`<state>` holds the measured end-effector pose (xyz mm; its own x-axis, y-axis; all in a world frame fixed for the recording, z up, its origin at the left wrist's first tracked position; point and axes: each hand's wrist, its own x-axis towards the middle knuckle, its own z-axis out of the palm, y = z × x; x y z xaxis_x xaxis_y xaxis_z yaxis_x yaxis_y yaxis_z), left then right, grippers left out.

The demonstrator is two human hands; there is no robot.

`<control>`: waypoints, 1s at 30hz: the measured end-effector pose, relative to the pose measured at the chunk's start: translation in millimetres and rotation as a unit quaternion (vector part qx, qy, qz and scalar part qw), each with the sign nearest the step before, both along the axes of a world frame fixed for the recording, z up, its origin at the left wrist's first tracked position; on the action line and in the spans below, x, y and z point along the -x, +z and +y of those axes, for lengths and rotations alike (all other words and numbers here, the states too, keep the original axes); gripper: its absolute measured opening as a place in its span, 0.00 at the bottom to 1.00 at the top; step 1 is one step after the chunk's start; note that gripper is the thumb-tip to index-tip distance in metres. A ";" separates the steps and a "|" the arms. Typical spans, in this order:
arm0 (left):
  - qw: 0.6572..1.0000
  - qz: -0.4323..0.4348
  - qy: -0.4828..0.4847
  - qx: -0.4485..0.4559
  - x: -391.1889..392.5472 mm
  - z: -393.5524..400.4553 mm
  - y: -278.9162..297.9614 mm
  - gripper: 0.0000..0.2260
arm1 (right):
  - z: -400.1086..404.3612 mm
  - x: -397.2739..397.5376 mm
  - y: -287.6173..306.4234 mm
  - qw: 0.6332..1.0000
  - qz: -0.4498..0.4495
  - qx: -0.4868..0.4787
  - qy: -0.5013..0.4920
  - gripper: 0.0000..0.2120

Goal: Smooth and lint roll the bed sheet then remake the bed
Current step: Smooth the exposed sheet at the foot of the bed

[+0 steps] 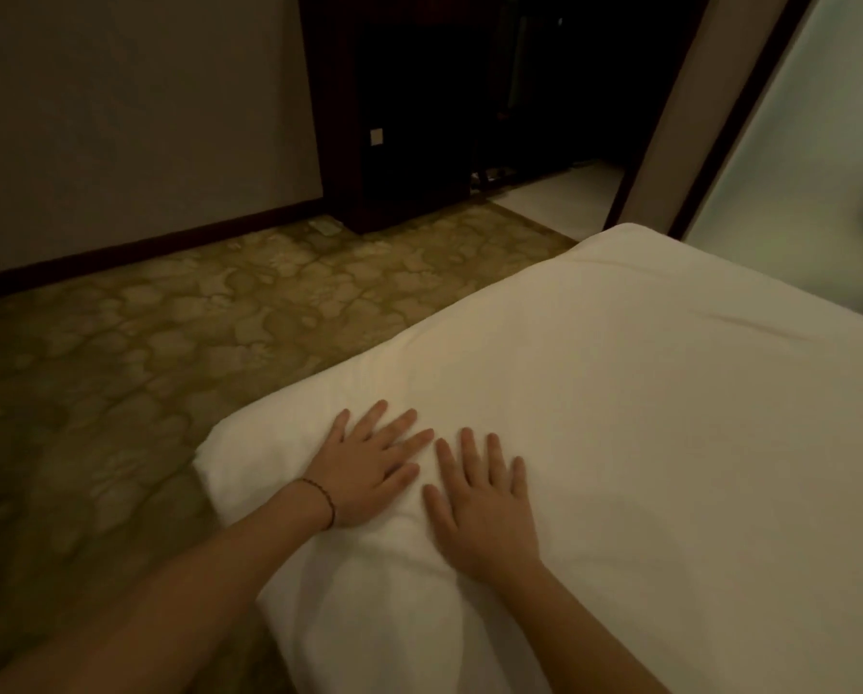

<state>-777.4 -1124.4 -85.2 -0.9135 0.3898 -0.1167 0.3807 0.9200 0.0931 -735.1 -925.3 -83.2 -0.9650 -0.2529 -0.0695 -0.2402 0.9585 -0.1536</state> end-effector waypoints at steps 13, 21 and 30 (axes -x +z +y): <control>0.990 -0.038 0.123 -0.062 -116.2 -10.1 -1.7 0.29 | 30.3 -131.5 11.7 0.993 0.067 0.085 -0.045 0.28; 0.996 -0.009 -0.048 -0.078 -182.9 73.3 2.6 0.24 | 98.6 -190.1 3.1 0.984 0.007 -0.019 -0.179 0.27; 0.995 -0.024 0.090 -0.031 -180.3 8.3 -6.9 0.26 | 54.4 -281.4 -1.2 0.997 0.013 0.028 0.077 0.25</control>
